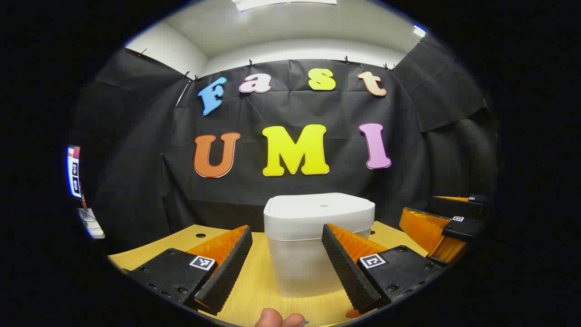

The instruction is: Press the lid of the desktop garbage bin to open it, pick up the crumpled paper on the desktop and throw it into the bin, then pick up the pop can on the desktop and drop it into the bin, and finally close the garbage bin lid.

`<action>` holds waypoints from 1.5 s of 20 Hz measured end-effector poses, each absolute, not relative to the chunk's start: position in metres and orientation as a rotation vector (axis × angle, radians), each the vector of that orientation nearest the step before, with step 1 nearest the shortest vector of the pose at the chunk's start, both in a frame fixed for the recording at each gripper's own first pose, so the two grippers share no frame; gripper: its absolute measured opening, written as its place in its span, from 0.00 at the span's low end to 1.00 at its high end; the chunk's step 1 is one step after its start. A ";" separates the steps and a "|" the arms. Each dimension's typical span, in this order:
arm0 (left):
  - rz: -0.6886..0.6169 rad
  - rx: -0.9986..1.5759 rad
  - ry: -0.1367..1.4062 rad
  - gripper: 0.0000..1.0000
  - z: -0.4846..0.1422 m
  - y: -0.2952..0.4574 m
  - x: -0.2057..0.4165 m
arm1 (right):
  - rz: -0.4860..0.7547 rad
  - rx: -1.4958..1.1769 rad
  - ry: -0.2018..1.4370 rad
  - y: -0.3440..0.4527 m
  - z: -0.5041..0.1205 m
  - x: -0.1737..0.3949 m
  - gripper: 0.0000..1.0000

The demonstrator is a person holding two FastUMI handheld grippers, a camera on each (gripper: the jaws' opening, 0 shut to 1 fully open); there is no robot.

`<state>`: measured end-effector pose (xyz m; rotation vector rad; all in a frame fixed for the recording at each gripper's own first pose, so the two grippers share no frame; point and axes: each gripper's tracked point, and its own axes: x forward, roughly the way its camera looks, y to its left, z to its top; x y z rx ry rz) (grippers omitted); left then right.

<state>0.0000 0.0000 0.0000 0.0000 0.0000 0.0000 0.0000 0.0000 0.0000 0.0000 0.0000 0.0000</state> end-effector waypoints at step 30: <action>0.033 -0.001 0.010 0.99 -0.004 0.014 -0.004 | -0.006 0.000 0.049 0.002 -0.006 0.004 0.96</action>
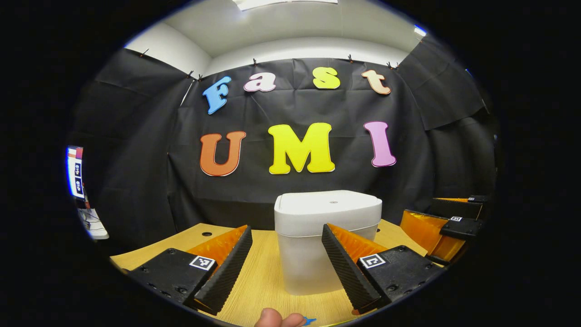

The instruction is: Press the lid of the desktop garbage bin to open it, pick up the crumpled paper on the desktop and throw it into the bin, then pick up the pop can on the desktop and drop it into the bin, and finally close the garbage bin lid.

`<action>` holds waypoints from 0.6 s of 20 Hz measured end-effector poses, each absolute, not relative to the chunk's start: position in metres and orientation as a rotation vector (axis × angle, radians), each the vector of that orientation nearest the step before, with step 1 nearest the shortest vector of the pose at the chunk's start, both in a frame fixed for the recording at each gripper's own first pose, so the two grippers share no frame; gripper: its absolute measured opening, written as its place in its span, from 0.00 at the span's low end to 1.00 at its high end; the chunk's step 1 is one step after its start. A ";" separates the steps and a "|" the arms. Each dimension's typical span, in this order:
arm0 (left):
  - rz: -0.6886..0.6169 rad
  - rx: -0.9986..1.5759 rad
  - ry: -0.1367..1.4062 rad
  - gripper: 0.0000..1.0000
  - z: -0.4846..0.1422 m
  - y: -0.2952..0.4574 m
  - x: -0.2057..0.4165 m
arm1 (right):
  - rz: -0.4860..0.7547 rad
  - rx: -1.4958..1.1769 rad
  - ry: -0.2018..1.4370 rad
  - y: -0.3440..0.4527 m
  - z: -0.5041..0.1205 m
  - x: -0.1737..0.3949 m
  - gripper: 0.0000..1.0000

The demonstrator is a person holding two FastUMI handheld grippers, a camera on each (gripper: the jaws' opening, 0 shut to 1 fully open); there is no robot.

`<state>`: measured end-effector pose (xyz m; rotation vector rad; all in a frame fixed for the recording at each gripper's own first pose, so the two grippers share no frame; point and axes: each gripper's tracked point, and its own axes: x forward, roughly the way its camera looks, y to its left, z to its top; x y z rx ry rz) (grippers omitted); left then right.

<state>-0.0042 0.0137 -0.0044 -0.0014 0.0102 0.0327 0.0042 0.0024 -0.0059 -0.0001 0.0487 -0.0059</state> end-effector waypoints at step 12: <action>0.036 0.009 0.028 0.99 -0.020 0.025 -0.007 | 0.107 0.006 0.087 0.028 0.035 0.043 0.72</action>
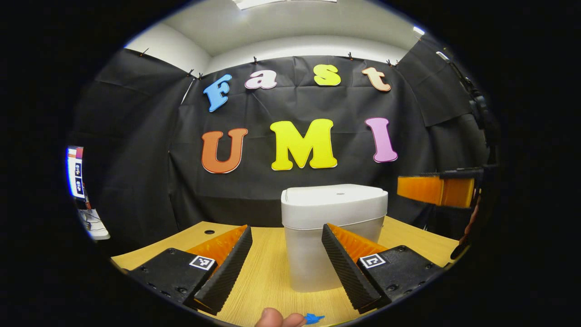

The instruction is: Press the lid of the desktop garbage bin to open it, pick up the crumpled paper on the desktop and throw it into the bin, then pick up the pop can on the desktop and drop it into the bin, and finally close the garbage bin lid.

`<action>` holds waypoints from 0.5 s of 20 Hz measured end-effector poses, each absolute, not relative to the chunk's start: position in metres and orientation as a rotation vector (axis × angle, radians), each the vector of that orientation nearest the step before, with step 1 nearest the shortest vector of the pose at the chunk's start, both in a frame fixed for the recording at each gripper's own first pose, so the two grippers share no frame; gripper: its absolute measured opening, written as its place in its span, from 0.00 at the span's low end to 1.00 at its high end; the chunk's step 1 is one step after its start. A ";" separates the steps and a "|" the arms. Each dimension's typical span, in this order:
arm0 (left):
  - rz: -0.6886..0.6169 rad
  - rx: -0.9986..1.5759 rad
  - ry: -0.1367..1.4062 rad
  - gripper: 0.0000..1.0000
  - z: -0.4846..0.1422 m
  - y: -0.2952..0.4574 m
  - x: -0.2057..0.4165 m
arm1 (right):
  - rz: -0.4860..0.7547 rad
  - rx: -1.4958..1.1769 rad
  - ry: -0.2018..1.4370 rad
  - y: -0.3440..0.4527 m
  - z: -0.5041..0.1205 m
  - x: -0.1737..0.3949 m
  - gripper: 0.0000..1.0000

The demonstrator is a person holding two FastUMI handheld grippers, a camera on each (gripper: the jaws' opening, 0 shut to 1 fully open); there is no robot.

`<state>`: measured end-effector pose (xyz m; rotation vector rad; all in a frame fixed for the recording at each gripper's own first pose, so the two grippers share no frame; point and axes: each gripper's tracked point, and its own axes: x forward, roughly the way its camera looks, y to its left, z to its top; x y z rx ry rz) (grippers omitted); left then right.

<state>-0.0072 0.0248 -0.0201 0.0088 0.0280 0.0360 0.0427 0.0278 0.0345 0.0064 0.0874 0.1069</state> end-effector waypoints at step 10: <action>0.060 -0.004 0.040 0.99 -0.027 0.046 -0.010 | 0.243 -0.008 0.158 0.101 0.046 0.106 0.53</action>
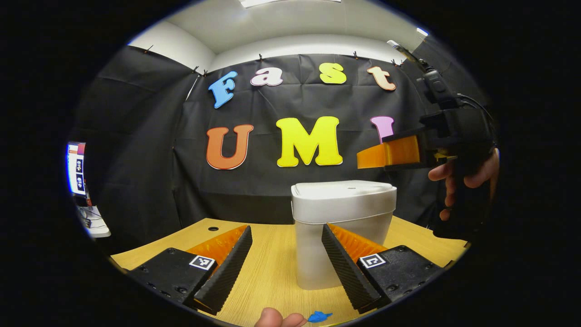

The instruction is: Press the lid of the desktop garbage bin to open it, pick up the crumpled paper on the desktop and throw it into the bin, then pick up the pop can on the desktop and drop it into the bin, and finally close the garbage bin lid.

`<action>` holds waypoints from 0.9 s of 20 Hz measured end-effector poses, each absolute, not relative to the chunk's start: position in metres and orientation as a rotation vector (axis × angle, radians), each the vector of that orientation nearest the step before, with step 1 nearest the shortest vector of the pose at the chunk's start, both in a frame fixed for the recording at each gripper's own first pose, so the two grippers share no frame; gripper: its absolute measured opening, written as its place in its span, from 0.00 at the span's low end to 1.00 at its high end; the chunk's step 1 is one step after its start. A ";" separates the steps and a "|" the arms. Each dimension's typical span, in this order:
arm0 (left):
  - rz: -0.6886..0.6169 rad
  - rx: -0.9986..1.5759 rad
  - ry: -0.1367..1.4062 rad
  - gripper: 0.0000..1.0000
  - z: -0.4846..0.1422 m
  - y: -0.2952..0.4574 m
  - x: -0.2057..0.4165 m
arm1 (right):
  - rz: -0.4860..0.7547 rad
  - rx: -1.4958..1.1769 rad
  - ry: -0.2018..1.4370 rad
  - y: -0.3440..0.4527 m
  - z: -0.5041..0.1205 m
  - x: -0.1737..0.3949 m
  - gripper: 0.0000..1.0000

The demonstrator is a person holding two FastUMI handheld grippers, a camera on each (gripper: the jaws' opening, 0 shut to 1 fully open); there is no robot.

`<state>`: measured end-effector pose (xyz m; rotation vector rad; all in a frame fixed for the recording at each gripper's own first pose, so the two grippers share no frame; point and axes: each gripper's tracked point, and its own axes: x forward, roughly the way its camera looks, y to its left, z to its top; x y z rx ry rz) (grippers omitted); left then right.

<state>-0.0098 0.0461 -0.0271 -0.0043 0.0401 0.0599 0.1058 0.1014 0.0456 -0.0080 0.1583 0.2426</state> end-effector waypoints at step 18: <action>0.089 -0.043 0.048 0.99 -0.035 0.067 -0.010 | 0.302 -0.022 0.402 0.115 -0.001 0.123 0.01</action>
